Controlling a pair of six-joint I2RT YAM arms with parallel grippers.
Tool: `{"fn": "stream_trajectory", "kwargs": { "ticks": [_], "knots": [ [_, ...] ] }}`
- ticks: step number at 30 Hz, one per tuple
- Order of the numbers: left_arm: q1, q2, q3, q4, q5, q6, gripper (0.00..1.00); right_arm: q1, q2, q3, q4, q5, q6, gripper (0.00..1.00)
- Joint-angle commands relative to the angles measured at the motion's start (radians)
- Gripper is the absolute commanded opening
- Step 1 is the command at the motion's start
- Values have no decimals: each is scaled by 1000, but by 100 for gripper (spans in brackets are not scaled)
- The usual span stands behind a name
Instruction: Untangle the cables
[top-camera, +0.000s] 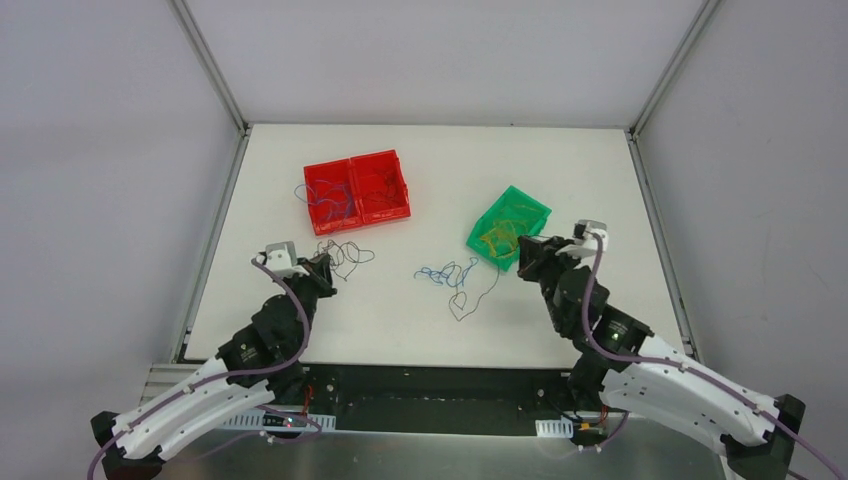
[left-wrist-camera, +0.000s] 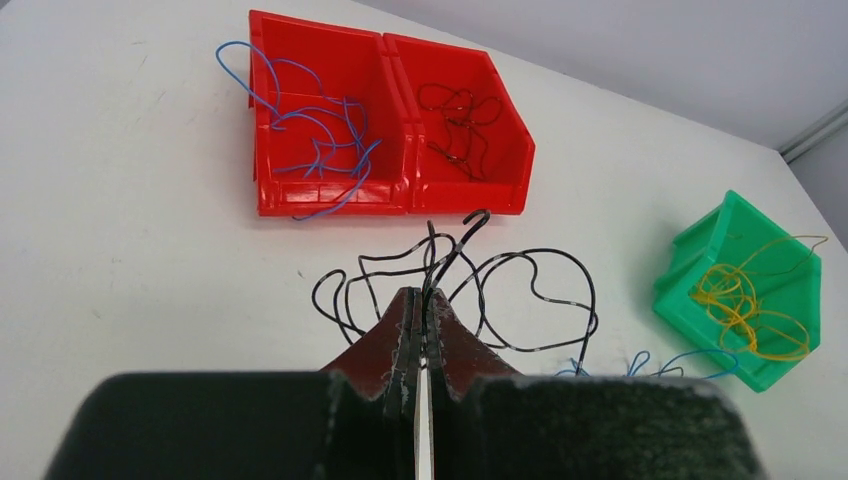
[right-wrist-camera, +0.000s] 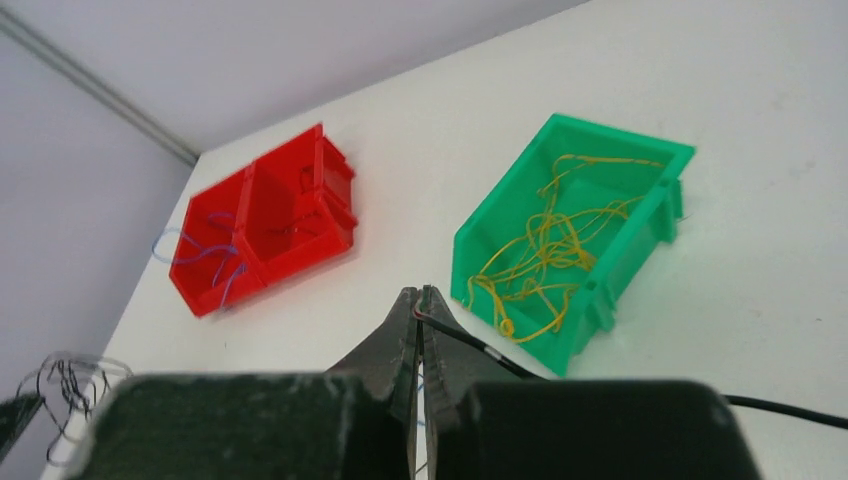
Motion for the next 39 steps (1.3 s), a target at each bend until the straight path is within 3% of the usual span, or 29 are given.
{"fn": "stream_trajectory", "kwargs": {
  "ticks": [1, 4, 7, 11, 15, 21, 27, 31, 35, 39],
  "knots": [
    [2, 89, -13, 121, -18, -5, 0, -3, 137, 25, 79, -267, -23, 0],
    [9, 245, 85, 140, -26, -22, 0, -1, 217, 47, 114, -440, -55, 0],
    [40, 443, 191, 204, -6, -6, 0, 1, 268, 57, 129, -515, -56, 0],
    [182, 689, 309, 289, 145, -39, 0, 2, 282, 53, 144, -562, -65, 0],
    [300, 911, 457, 296, 268, -55, 0, 2, 258, 44, 148, -570, -69, 0],
    [370, 1141, 617, 392, 376, -1, 0, 3, 227, 32, 148, -560, -67, 0],
    [412, 1404, 768, 455, 399, 75, 0, 2, 225, 23, 157, -561, -67, 0],
    [437, 1570, 864, 374, 403, 54, 0, 2, 224, 23, 161, -570, -66, 0],
    [496, 1716, 1063, 54, 417, -100, 0, 2, 224, 20, 165, -578, -64, 0],
    [531, 1715, 1081, 36, 431, -112, 0, 2, 219, 18, 167, -572, -65, 0]
  ]
}}
